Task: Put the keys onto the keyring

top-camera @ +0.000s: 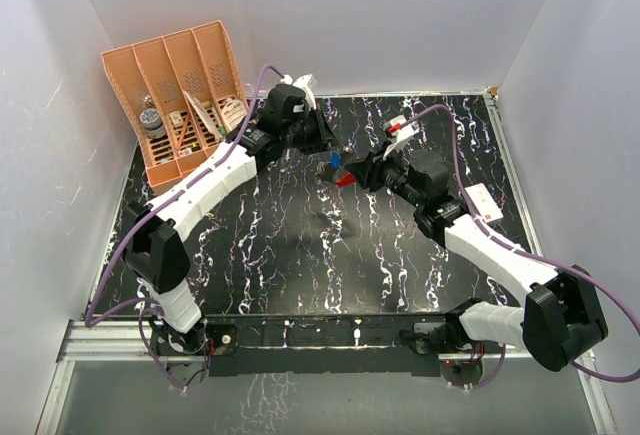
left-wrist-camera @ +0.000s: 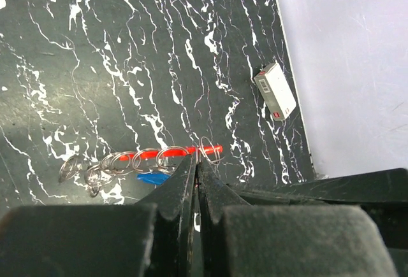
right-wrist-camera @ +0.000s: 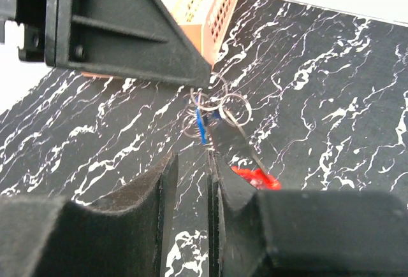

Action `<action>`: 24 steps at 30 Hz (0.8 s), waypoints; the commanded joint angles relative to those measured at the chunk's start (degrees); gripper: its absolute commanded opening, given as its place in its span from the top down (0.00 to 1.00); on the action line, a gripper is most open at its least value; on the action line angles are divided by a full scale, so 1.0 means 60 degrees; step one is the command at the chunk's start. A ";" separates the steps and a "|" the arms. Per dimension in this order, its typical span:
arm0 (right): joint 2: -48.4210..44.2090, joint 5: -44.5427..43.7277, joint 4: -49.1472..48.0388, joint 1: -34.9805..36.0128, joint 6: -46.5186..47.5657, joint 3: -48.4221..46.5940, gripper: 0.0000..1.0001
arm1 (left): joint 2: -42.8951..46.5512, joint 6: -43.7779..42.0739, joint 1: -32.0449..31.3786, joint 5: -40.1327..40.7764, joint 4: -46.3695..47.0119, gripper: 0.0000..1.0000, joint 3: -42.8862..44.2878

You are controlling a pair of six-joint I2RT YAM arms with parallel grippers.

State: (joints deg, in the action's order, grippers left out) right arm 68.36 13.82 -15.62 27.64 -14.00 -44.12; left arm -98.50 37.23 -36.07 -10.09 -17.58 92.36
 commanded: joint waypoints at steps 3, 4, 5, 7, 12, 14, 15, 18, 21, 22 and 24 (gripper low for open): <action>-0.0091 0.0791 -0.1704 0.0011 0.0191 0.0531 0.76 | 0.0595 0.1108 0.0036 -0.0044 0.0836 1.00 -0.0402; -0.0067 0.0862 -0.1830 0.0021 0.0240 0.0590 0.76 | 0.0640 0.1220 0.0043 -0.0019 0.0895 1.00 -0.0431; -0.0053 0.0917 -0.1985 0.0011 0.0264 0.0652 0.76 | 0.0660 0.1364 0.0033 0.0026 0.0926 1.00 -0.0449; -0.0006 0.0863 -0.2301 0.0015 0.0297 0.0797 0.76 | 0.0675 0.1580 0.0036 -0.0007 0.0935 1.00 -0.0437; 0.0270 0.1037 -0.2826 0.0022 0.0381 0.0893 0.74 | 0.0808 0.2014 0.0034 -0.0186 0.0998 1.00 -0.0512; 0.0429 0.1049 -0.2970 0.0022 0.0358 0.0886 0.74 | 0.0911 0.2143 0.0036 -0.0242 0.1079 1.00 -0.0587; 0.0492 0.1048 -0.3078 0.0015 0.0376 0.0892 0.74 | 0.0965 0.2208 0.0036 -0.0258 0.1073 1.00 -0.0589; 0.0623 0.1070 -0.3343 0.0022 0.0432 0.0879 0.74 | 0.1080 0.2470 0.0036 -0.0445 0.1198 1.00 -0.0713; 0.0756 0.1049 -0.3570 0.0022 0.0446 0.0844 0.74 | 0.1175 0.2781 0.0034 -0.0592 0.1433 1.00 -0.0884; 0.0839 0.1074 -0.3614 0.0017 0.0424 0.0805 0.75 | 0.1185 0.2863 0.0036 -0.0654 0.1500 1.00 -0.0934; 0.0936 0.1101 -0.3718 0.0022 0.0433 0.0747 0.75 | 0.1211 0.2992 0.0035 -0.0744 0.1580 1.00 -0.1033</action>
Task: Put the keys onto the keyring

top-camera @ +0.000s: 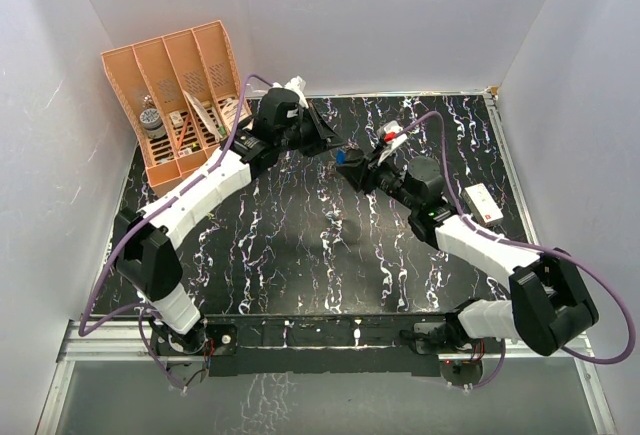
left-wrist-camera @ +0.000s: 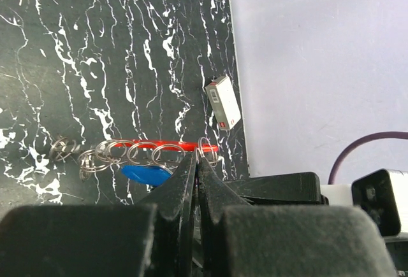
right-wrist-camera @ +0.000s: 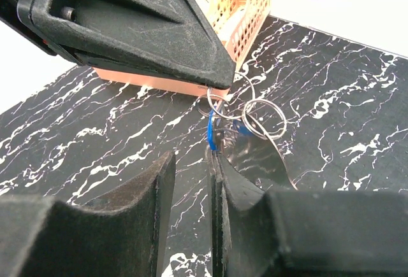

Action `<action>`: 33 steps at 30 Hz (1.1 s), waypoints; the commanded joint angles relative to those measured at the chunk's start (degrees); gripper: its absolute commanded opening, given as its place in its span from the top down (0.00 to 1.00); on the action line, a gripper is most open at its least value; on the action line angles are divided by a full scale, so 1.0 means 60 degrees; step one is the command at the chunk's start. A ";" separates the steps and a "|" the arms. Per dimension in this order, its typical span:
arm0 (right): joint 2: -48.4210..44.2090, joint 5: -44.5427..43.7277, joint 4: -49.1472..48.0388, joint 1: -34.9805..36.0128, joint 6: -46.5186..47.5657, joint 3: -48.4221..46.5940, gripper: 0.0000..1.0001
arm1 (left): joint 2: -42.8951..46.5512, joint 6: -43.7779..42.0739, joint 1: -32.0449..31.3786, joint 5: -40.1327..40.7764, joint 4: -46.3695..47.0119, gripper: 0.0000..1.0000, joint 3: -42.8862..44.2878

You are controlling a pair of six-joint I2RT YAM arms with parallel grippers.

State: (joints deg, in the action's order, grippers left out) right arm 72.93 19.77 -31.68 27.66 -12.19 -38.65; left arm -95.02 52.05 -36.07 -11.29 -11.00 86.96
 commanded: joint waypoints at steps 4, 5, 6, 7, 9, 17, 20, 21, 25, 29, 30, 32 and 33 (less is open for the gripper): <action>0.0334 0.0163 -0.1323 0.0019 0.0093 -0.0202 0.75 | 0.0670 0.0711 0.0036 -0.0724 0.0630 1.00 -0.0338; 0.0397 0.0146 -0.1337 0.0019 0.0119 -0.0227 0.76 | 0.0672 0.0723 0.0032 -0.0746 0.0633 1.00 -0.0369; 0.0450 0.0167 -0.1351 0.0013 0.0127 -0.0254 0.76 | 0.0697 0.0761 0.0035 -0.0765 0.0679 1.00 -0.0416; 0.0477 0.0166 -0.1373 0.0011 0.0127 -0.0271 0.77 | 0.0714 0.0790 0.0036 -0.0769 0.0706 1.00 -0.0462; 0.0466 0.0137 -0.1545 0.0013 0.0050 -0.0240 0.77 | 0.0727 0.0842 0.0036 -0.0743 0.0729 1.00 -0.0496; 0.0067 -0.1118 -0.1635 0.0015 -0.0220 -0.0005 0.76 | 0.0815 0.1282 0.0036 -0.0198 0.0856 1.00 -0.0686; 0.0154 -0.1171 -0.1447 0.0019 -0.0182 -0.0117 0.76 | 0.0796 0.1473 0.0036 -0.0088 0.0975 1.00 -0.0693; 0.0211 -0.1171 -0.1431 0.0019 -0.0181 -0.0153 0.76 | 0.0763 0.1498 0.0036 -0.0106 0.0996 1.00 -0.0670; 0.0335 -0.1136 -0.1589 0.0017 -0.0213 -0.0151 0.77 | 0.0676 0.1662 0.0021 -0.0198 0.1051 1.00 -0.0668; 0.0454 -0.1240 -0.1777 0.0018 -0.0325 -0.0104 0.83 | 0.0701 0.1706 0.0006 -0.0170 0.1121 1.00 -0.0749; 0.0478 -0.1275 -0.1851 0.0011 -0.0351 -0.0100 0.85 | 0.0697 0.1728 0.0007 -0.0173 0.1130 1.00 -0.0772; 0.0561 -0.1309 -0.1864 0.0011 -0.0423 -0.0152 0.86 | 0.0718 0.1775 0.0007 -0.0131 0.1163 1.00 -0.0816; 0.0597 -0.1285 -0.1851 0.0018 -0.0425 -0.0183 0.85 | 0.0712 0.1803 0.0007 -0.0126 0.1186 1.00 -0.0836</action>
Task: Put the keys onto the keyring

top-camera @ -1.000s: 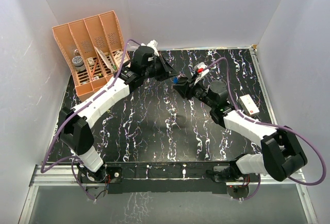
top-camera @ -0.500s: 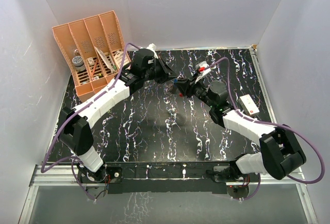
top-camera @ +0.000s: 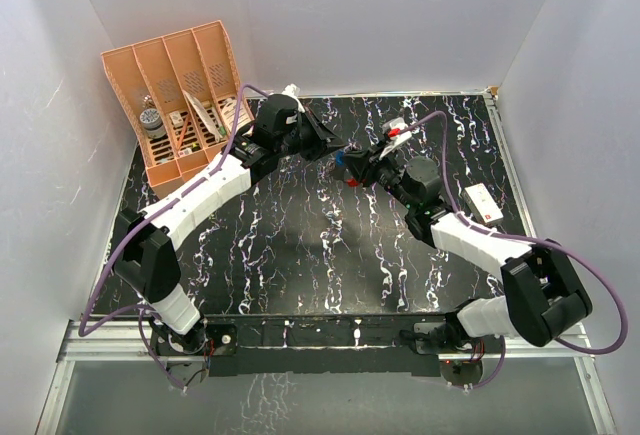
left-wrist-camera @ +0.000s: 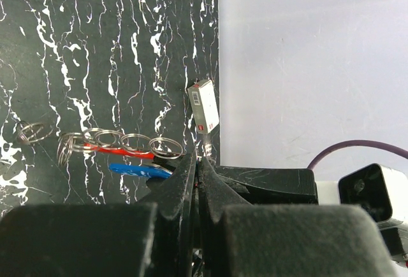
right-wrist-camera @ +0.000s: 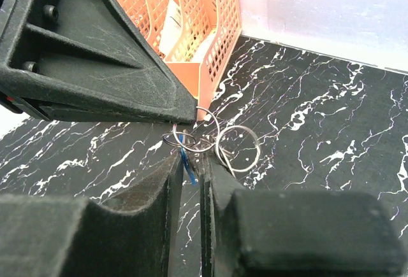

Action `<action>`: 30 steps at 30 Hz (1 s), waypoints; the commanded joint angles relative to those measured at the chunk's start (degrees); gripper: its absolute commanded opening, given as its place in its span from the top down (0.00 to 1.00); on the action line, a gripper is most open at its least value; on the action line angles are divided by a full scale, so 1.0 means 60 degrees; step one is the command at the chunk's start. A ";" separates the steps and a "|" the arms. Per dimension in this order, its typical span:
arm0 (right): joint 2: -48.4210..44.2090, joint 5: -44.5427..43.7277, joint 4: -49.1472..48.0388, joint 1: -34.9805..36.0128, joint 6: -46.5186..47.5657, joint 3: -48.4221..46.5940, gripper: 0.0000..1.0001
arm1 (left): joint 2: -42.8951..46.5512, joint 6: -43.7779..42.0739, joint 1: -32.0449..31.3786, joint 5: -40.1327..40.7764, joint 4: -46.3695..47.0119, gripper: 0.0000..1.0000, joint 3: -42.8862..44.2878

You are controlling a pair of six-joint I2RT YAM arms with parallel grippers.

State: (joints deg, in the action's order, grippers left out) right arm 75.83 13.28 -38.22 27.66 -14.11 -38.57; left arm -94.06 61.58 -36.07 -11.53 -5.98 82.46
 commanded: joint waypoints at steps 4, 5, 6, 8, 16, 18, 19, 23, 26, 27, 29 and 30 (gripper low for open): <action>0.0199 -0.0207 -0.0890 0.0010 -0.0174 -0.0194 0.87 | 0.0506 0.0291 -0.0023 -0.0150 0.0471 1.00 -0.0134; 0.0218 -0.0206 -0.0884 0.0018 -0.0185 -0.0206 0.90 | 0.0483 0.0306 -0.0023 -0.0170 0.0493 1.00 -0.0147; 0.0222 -0.0206 -0.0898 0.0010 -0.0203 -0.0208 0.93 | 0.0484 0.0314 -0.0035 -0.0169 0.0516 1.00 -0.0149; 0.0163 -0.0206 -0.0884 0.0011 -0.0201 -0.0183 0.98 | 0.0464 0.0239 -0.0037 -0.0173 0.0508 1.00 -0.0141; -0.0617 -0.0507 0.0611 0.0015 0.0323 -0.0411 1.00 | 0.0281 -0.0533 -0.0025 -0.0339 -0.0011 1.00 0.0236; -0.0777 -0.0634 0.1249 0.0017 0.0492 -0.0591 1.00 | 0.0200 -0.0851 -0.0009 -0.0388 -0.0216 1.00 0.0337; -0.0860 -0.0690 0.1555 0.0019 0.0607 -0.0670 1.00 | 0.0158 -0.0974 -0.0001 -0.0393 -0.0322 1.00 0.0359; -0.1210 -0.0857 0.2213 0.0010 0.0770 -0.0774 1.00 | 0.0147 -0.1263 0.0029 -0.0327 -0.0379 1.00 0.0276; -0.1254 -0.1095 0.3013 0.0005 0.0911 -0.1046 1.00 | 0.0161 -0.1285 0.0110 -0.0335 -0.0360 1.00 0.0193; -0.1273 -0.1163 0.3121 0.0014 0.0954 -0.1089 1.00 | 0.0201 -0.1252 0.0153 -0.0351 -0.0303 1.00 0.0145; -0.1351 -0.1275 0.3243 0.0009 0.1021 -0.1109 1.00 | 0.0307 -0.1212 0.0246 -0.0387 -0.0096 1.00 -0.0026; -0.1347 -0.1382 0.3320 0.0018 0.1050 -0.1154 1.00 | 0.0345 -0.1211 0.0291 -0.0410 -0.0021 1.00 -0.0075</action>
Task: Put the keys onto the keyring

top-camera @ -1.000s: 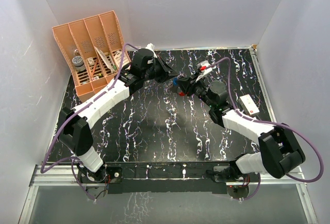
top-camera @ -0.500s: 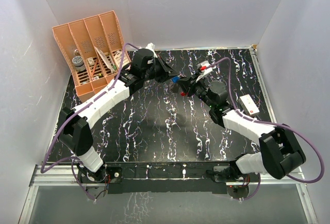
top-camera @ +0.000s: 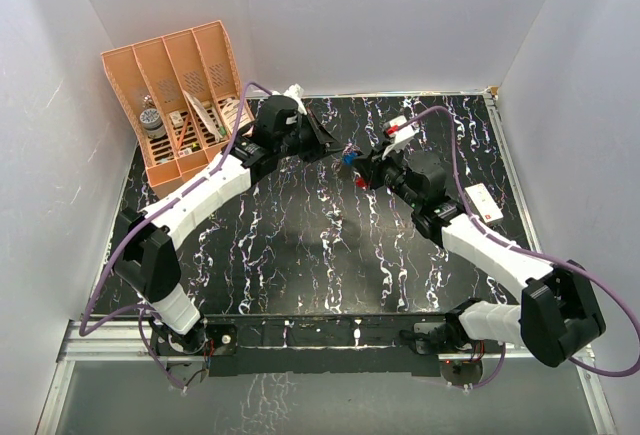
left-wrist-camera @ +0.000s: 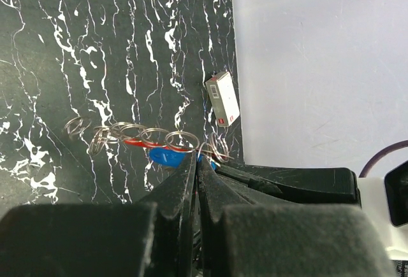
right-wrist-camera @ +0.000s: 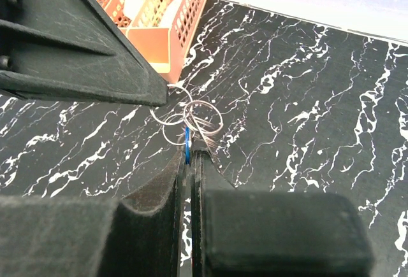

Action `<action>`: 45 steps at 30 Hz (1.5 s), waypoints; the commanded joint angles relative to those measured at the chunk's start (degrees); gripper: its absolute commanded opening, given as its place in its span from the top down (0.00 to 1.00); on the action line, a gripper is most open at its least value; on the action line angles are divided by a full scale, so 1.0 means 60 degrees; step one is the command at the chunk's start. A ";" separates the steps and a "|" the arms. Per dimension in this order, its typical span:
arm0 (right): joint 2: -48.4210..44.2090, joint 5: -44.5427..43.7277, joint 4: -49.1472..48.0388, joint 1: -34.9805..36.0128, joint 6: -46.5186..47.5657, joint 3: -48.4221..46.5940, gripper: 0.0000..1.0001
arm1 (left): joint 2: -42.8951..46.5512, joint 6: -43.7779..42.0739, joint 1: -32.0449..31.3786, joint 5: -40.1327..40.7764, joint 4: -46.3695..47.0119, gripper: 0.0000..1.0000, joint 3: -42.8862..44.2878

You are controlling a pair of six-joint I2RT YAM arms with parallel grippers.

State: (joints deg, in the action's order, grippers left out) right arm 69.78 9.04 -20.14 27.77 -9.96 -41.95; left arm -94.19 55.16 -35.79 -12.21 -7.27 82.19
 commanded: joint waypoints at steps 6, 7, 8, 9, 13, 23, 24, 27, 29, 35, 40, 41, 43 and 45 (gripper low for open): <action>-0.0399 -0.1039 0.0611 -0.0019 0.0597 -0.0825 1.00 | 0.0529 -0.0376 0.0423 -0.0816 0.0681 1.00 -0.0339; -0.0408 -0.1080 0.0609 -0.0020 0.0611 -0.0846 1.00 | 0.0513 -0.0406 0.0429 -0.0997 0.0746 1.00 -0.0371; -0.0409 -0.1100 0.0591 -0.0015 0.0619 -0.0887 1.00 | 0.0500 -0.0440 0.0442 -0.1219 0.0812 1.00 -0.0420; -0.0396 -0.1131 0.0592 -0.0014 0.0627 -0.0925 1.00 | 0.0483 -0.0458 0.0441 -0.1362 0.0879 1.00 -0.0469; -0.0238 -0.1292 0.0818 -0.0059 0.0724 -0.1208 1.00 | 0.0574 -0.0528 0.0463 -0.1902 0.1331 1.00 -0.0778; -0.0026 -0.0967 0.0822 -0.0212 0.0829 -0.1460 1.00 | 0.0707 -0.0641 0.0592 -0.3286 0.2974 1.00 -0.1364; -0.0032 -0.0930 0.0802 -0.0216 0.0845 -0.1478 1.00 | 0.0669 -0.0582 0.0611 -0.3448 0.3166 1.00 -0.1421; -0.0070 -0.0798 0.0704 -0.0223 0.0846 -0.1491 1.00 | 0.0475 -0.0510 0.0620 -0.3970 0.3465 1.00 -0.1418; -0.0131 -0.0744 0.0664 -0.0220 0.0846 -0.1525 1.00 | 0.0348 -0.0506 0.0628 -0.4167 0.3576 1.00 -0.1424; -0.0245 -0.0476 0.0735 -0.0219 0.0875 -0.1667 1.00 | 0.0158 -0.0492 0.0625 -0.4265 0.3927 1.00 -0.1524; -0.0423 -0.0427 0.0781 -0.0227 0.0912 -0.1785 1.00 | -0.0152 -0.0507 0.0619 -0.4525 0.3888 1.00 -0.1416; -0.0457 -0.0405 0.0786 -0.0220 0.0912 -0.1793 1.00 | -0.0171 -0.0506 0.0626 -0.4515 0.3913 1.00 -0.1422; -0.0532 -0.0357 0.0827 -0.0221 0.0899 -0.1808 1.00 | -0.0217 -0.0537 0.0629 -0.4463 0.3920 1.00 -0.1417; -0.0578 -0.0280 0.0868 -0.0221 0.0852 -0.1826 1.00 | -0.0279 -0.0623 0.0636 -0.4358 0.3802 1.00 -0.1335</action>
State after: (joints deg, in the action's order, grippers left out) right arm 69.08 6.90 -10.76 26.83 -5.39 -49.04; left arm -95.59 51.62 -31.92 -35.44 15.14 73.17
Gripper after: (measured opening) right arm 0.028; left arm 0.008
